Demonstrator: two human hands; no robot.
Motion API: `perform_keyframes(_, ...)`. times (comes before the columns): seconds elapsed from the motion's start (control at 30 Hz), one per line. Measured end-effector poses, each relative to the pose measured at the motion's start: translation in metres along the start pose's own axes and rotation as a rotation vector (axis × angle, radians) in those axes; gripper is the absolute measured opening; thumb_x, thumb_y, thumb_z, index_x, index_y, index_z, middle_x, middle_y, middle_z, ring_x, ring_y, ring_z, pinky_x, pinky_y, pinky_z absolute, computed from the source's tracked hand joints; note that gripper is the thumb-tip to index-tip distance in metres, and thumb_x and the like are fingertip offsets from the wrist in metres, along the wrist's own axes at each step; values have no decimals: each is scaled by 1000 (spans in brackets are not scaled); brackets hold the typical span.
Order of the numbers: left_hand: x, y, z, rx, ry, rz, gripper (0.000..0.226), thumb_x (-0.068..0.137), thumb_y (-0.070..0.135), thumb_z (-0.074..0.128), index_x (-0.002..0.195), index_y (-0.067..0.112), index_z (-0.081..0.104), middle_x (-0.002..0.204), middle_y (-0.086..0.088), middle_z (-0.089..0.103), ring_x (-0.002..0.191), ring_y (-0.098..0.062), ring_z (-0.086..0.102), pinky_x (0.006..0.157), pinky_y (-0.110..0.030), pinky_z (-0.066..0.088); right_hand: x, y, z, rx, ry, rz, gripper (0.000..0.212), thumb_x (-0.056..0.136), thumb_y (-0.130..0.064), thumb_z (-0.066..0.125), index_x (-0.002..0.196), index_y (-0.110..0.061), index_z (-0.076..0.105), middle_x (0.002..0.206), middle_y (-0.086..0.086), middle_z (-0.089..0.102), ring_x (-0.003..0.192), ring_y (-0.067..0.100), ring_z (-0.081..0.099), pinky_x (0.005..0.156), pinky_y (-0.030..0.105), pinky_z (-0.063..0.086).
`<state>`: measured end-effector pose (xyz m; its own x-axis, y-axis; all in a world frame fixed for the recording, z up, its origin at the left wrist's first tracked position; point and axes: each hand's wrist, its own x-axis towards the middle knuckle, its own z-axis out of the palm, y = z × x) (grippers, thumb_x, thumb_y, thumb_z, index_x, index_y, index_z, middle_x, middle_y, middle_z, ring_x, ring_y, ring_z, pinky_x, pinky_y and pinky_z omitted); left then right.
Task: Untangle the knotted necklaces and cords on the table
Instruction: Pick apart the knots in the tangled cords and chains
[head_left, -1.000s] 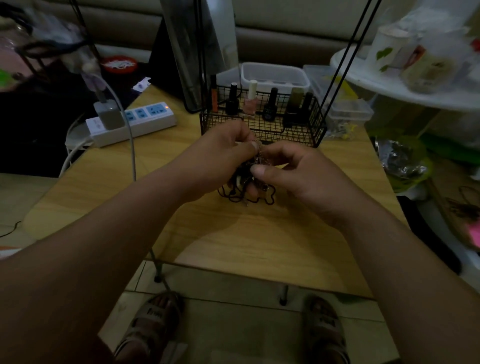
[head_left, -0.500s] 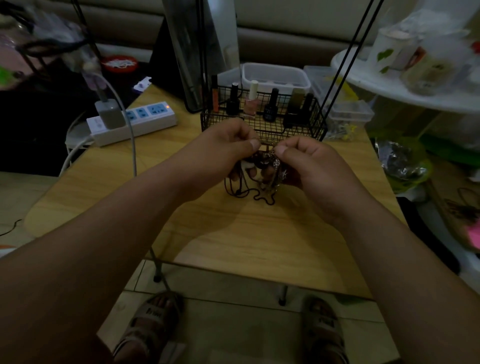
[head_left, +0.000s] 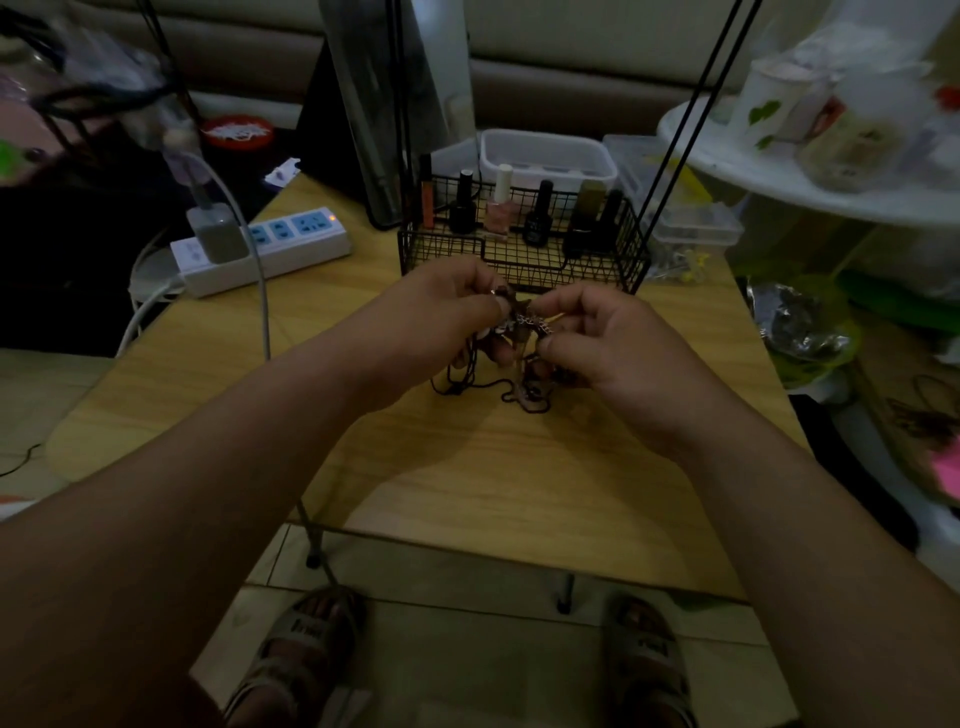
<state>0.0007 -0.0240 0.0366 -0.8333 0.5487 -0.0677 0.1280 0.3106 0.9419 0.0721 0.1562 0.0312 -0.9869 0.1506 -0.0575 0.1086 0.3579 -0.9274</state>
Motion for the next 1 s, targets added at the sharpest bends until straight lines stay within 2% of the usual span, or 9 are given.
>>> perform_keyframes(0.17,0,-1,-3,121,-36,33,17,106,14,55,110,21,70,94,-6,74,81,-15,63,70,-30,49,1,1,-1,-10,89,-6,19,95,-5,62,109,-16,68,92,10,72,82,22,72,82,45,60)
perform_keyframes(0.3,-1,-2,-1,151,-107,14,27,104,16,53,107,33,74,103,-10,73,87,-24,55,77,-44,42,2,2,-4,110,125,27,16,98,-5,60,106,-17,69,86,2,67,68,11,63,63,29,54)
perform_keyframes(0.4,-1,0,-2,141,-98,-4,23,104,20,56,105,31,75,86,8,71,79,-15,56,76,-37,44,3,2,-7,192,127,75,13,101,-9,58,106,-16,68,84,0,64,59,9,54,48,24,42)
perform_keyframes(0.5,0,1,-3,153,-105,20,12,101,30,65,99,27,76,83,13,71,72,4,60,74,-28,45,3,4,-8,242,111,80,11,102,-11,58,107,-14,67,83,0,61,54,8,46,44,22,33)
perform_keyframes(0.63,0,1,-3,199,-140,47,13,97,34,72,95,23,77,90,5,76,83,-5,67,82,-34,52,3,3,-9,271,110,80,9,101,-14,62,109,-11,67,81,-2,60,55,7,46,44,21,32)
perform_keyframes(0.73,-1,1,-5,129,-161,36,14,99,29,69,97,18,75,78,10,69,70,0,59,71,-26,44,2,2,-9,201,145,65,10,100,-18,65,108,-14,69,80,-5,64,61,7,54,51,23,42)
perform_keyframes(0.83,-1,1,-8,22,-166,6,13,100,25,66,91,19,71,76,1,59,66,-6,50,65,-27,39,1,1,-9,108,175,41,9,100,-20,65,107,-19,70,90,-1,72,71,9,65,63,26,50)
perform_keyframes(0.93,0,-1,-10,-67,-130,-15,17,101,21,63,87,21,72,88,-9,67,75,-13,57,68,-28,42,0,2,-7,44,220,21,7,99,-23,67,105,-23,70,102,4,74,89,12,71,75,27,55)
perform_keyframes(1.0,1,-1,-10,-111,-108,-28,20,102,18,60,87,21,73,94,-10,71,84,-19,60,74,-31,45,-2,2,-5,-21,254,-16,3,98,-24,69,100,-25,71,98,-1,72,86,7,67,72,25,52)
